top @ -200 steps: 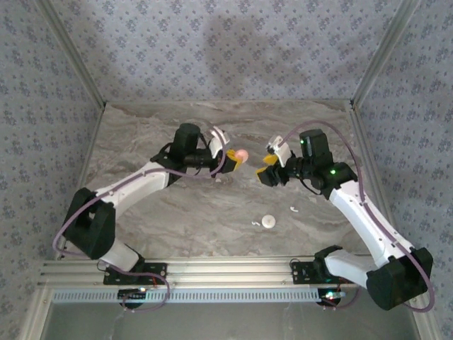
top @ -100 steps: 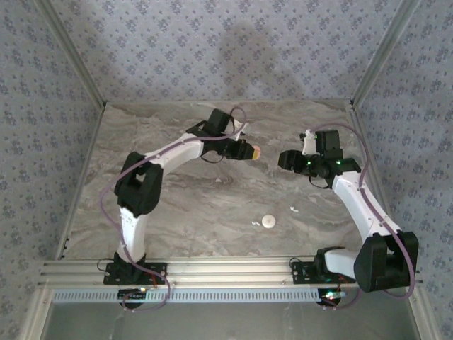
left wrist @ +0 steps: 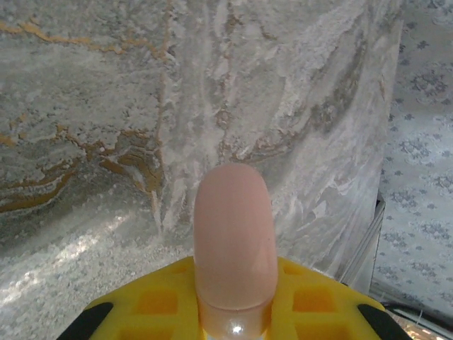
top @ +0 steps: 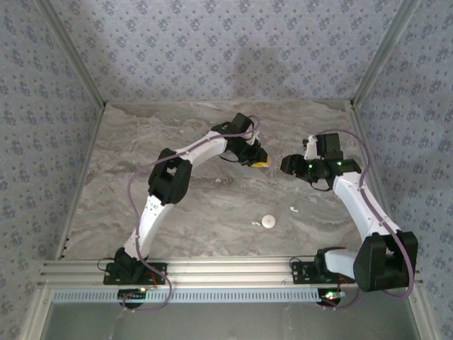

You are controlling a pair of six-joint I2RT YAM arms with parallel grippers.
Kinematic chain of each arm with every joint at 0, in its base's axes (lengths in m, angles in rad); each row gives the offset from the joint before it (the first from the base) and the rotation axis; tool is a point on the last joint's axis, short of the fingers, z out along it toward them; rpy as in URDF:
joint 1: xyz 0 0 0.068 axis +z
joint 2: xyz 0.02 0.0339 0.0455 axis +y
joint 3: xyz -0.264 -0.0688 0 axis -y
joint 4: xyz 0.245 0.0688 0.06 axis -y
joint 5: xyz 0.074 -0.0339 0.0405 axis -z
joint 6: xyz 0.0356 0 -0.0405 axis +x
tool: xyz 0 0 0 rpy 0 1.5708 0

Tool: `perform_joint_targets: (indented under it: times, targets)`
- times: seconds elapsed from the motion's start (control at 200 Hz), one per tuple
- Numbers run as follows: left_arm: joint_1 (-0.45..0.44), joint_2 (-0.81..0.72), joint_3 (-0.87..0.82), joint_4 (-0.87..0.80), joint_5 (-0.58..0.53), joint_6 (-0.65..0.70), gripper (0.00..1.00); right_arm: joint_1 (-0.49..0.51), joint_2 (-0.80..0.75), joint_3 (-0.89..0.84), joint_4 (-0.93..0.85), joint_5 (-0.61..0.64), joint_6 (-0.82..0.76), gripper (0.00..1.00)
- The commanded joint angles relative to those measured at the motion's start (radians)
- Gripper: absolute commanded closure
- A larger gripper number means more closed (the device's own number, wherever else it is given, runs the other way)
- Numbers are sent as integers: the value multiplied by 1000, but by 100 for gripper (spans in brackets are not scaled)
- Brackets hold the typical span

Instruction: Insert wireless bluetooth earbuds into charging case

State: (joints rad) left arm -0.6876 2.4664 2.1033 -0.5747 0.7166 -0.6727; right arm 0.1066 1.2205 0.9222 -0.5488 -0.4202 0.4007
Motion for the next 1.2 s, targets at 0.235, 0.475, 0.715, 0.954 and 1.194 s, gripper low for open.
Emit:
perform_joint_targets:
  times: [0.235, 0.475, 0.715, 0.954, 1.194]
  targets:
    - [-9, 72, 106, -177, -53, -25, 81, -15, -4, 16, -86, -25, 11, 44]
    - [-7, 80, 148, -261, -105, 7, 65, -16, -16, 64, -150, -5, -16, 44]
    - [-5, 69, 252, -418, -179, 91, 55, -13, -26, 98, -203, 34, -15, 43]
    - [8, -41, 233, -541, -312, 202, 53, 23, -10, 154, -350, 63, -14, 43]
    - [18, -295, -81, -469, -406, 251, 52, 166, 48, 169, -478, 135, 47, 42]
